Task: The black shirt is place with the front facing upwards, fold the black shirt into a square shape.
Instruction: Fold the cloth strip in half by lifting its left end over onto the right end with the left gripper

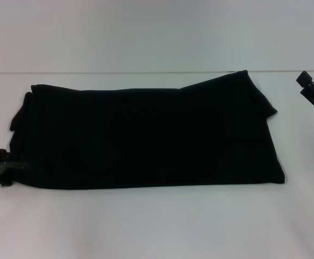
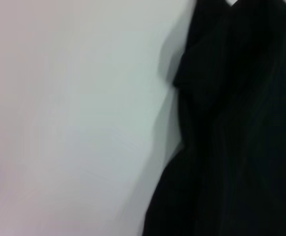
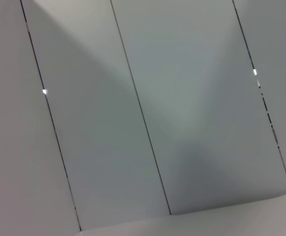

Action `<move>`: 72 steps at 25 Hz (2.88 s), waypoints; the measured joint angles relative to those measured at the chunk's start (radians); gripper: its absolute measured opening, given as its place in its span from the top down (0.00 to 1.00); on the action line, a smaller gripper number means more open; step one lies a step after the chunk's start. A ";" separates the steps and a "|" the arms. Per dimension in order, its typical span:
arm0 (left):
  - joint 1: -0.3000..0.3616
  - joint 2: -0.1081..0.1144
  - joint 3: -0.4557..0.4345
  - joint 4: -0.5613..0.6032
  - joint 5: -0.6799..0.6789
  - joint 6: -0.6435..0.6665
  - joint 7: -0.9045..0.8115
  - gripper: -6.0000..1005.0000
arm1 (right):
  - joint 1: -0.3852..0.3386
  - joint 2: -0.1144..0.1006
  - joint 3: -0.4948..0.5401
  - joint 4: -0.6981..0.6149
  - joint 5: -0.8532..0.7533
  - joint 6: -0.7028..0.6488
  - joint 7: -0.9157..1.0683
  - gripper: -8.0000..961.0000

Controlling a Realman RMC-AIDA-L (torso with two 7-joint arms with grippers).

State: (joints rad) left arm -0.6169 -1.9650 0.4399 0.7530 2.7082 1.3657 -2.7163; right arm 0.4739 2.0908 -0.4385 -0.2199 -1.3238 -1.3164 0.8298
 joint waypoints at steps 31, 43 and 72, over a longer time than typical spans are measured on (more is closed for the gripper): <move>0.056 -0.008 -0.099 -0.009 -0.148 -0.050 0.241 0.60 | -0.012 0.000 0.001 0.012 -0.001 -0.011 0.012 0.09; 0.162 -0.017 -0.302 -0.031 -0.265 0.046 0.497 0.96 | -0.042 0.000 0.048 0.013 0.000 -0.041 0.003 0.09; 0.005 -0.051 -0.348 -0.137 -0.658 0.310 0.691 0.97 | -0.154 0.002 0.125 0.031 0.000 -0.121 -0.021 0.09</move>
State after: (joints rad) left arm -0.6115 -2.0158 0.0916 0.6160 2.0497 1.6753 -2.0257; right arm 0.3201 2.0924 -0.3130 -0.1890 -1.3243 -1.4372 0.8086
